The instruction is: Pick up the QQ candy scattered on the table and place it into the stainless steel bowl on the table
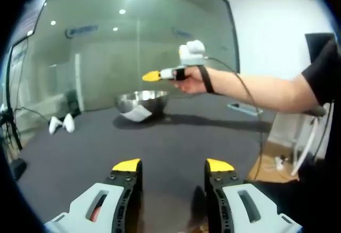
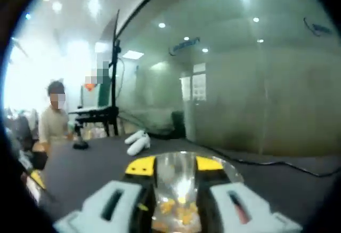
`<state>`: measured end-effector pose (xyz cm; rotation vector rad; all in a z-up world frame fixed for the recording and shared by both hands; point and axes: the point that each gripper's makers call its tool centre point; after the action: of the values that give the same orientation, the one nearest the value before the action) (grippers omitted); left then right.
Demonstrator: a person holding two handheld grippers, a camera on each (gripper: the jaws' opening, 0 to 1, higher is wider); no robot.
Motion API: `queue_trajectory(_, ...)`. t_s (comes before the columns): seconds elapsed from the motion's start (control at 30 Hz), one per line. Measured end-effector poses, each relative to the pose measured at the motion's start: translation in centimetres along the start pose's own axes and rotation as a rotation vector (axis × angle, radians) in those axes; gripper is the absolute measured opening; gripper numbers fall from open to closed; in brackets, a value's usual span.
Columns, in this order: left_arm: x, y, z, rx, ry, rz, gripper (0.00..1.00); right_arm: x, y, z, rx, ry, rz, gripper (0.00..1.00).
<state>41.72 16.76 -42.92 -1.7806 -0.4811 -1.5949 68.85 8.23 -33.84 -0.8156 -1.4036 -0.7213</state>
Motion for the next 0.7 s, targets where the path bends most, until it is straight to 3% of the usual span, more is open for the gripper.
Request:
queue_trajectory(0.17, 0.1, -0.1, -0.1, 0.002, 0.002, -0.006, 0.48, 0.0, -0.1, -0.2, 0.003, 0.01, 0.012, 0.28)
queue_trajectory(0.5, 0.4, -0.2, -0.1, 0.005, 0.004, -0.013, 0.48, 0.1, -2.6, 0.6, 0.032, 0.002, 0.015, 0.28)
queue_trajectory(0.57, 0.5, -0.2, -0.1, 0.004, 0.005, -0.016, 0.48, 0.0, -3.8, 0.7, 0.047, -0.008, 0.015, 0.28)
queue_trajectory(0.63, 0.5, -0.2, 0.0, 0.004, 0.005, -0.017, 0.48, -0.2, -6.4, 2.2, 0.061, -0.01, 0.017, 0.28)
queue_trajectory(0.7, 0.6, -0.2, 0.0, 0.005, 0.007, -0.017, 0.48, -0.5, -7.3, 1.9, 0.074, -0.012, 0.022, 0.29)
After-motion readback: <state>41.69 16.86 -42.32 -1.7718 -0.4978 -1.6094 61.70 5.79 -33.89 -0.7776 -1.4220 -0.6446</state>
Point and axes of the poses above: the point that each gripper's makers call its tool centre point, and the gripper's own axes: y roughly forward along the fingers, z roughly to its left, x roughly out of its top, and after that the axes turned 10 degrees about -x, right-handed
